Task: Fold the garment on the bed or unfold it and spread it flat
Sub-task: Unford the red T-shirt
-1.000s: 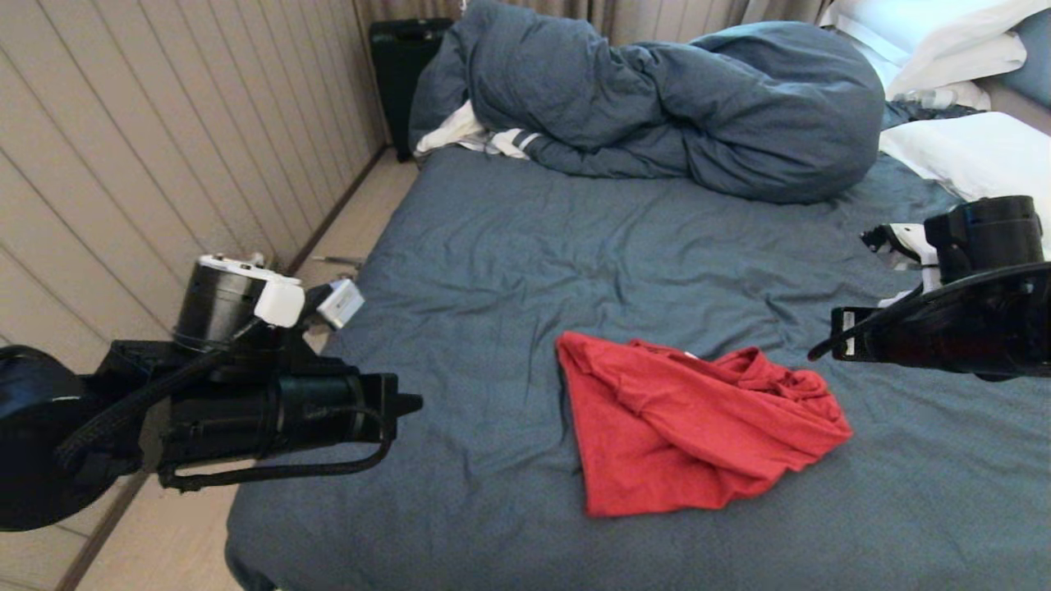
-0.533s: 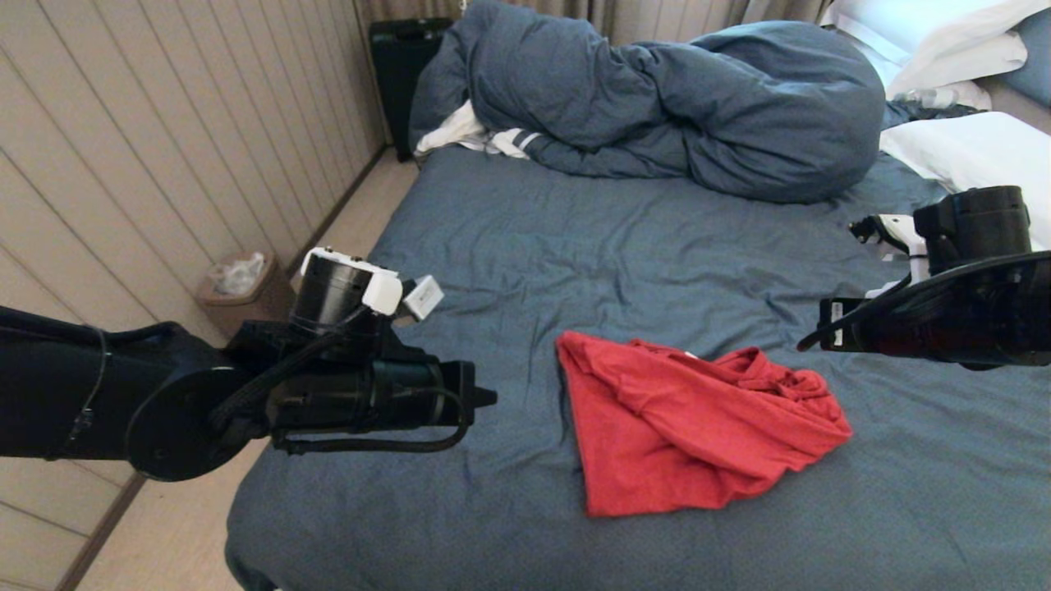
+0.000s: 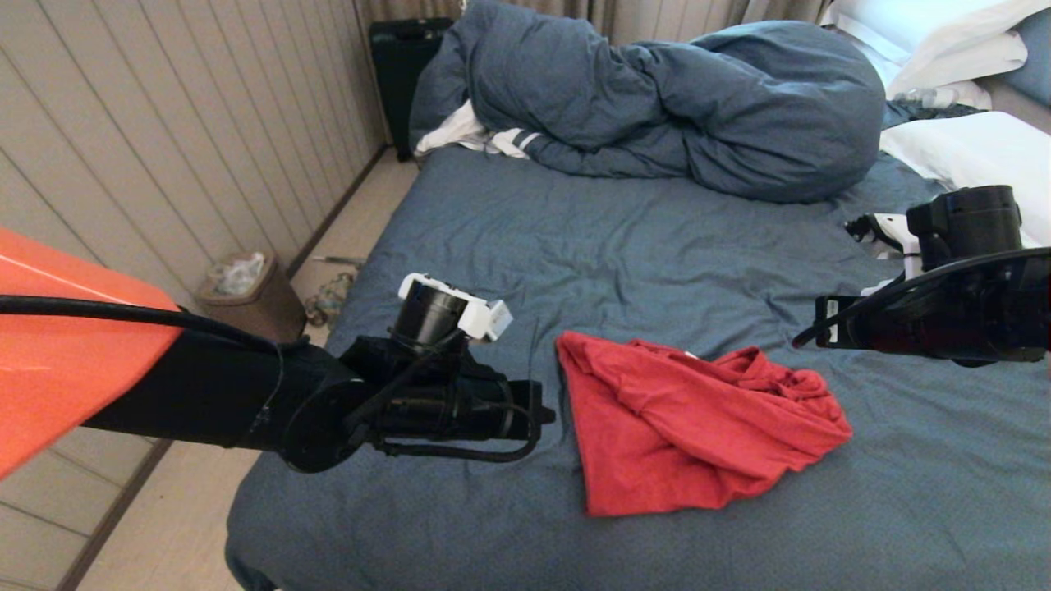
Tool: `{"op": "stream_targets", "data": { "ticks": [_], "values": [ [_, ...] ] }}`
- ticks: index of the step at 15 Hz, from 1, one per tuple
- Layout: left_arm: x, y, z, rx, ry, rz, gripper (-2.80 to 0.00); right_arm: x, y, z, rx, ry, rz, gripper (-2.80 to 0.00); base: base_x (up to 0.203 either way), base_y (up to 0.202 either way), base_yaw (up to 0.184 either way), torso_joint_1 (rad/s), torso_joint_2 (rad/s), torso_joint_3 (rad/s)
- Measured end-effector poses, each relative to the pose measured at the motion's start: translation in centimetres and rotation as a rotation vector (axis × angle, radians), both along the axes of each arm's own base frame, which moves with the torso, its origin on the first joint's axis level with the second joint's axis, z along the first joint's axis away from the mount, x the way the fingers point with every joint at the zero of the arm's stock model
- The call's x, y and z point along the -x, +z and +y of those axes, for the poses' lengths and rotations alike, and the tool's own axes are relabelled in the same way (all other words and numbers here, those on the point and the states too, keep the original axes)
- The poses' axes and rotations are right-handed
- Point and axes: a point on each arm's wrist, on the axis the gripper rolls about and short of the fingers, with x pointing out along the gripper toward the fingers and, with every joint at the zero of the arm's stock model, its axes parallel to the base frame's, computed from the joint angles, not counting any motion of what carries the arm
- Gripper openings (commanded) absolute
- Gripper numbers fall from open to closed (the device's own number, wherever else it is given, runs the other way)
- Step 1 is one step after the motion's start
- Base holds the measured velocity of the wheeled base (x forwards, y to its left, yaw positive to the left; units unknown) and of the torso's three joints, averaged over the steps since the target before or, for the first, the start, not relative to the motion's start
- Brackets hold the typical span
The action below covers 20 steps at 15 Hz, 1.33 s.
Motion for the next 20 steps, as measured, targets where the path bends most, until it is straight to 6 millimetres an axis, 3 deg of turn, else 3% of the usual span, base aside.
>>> {"op": "stream_targets", "data": {
  "ticks": [9, 15, 20],
  "values": [
    [-1.3, -5.2, -4.8, -0.141, 0.087, -0.031, 0.0, 0.1, -0.2, -0.2, -0.018, 0.016, 0.005, -2.8, 0.0, 0.0, 0.0, 0.0, 0.0, 0.0],
    [-1.1, -6.5, -8.1, -0.153, 0.061, -0.058, 0.0, 0.1, -0.3, -0.7, -0.029, 0.013, 0.012, -2.8, 0.0, 0.0, 0.0, 0.0, 0.0, 0.0],
    [-1.6, -7.8, -9.5, -0.159, 0.051, -0.059, 0.0, 0.1, -0.8, -1.0, -0.035, 0.009, 0.029, -2.8, 0.0, 0.0, 0.0, 0.0, 0.0, 0.0]
  ]
}}
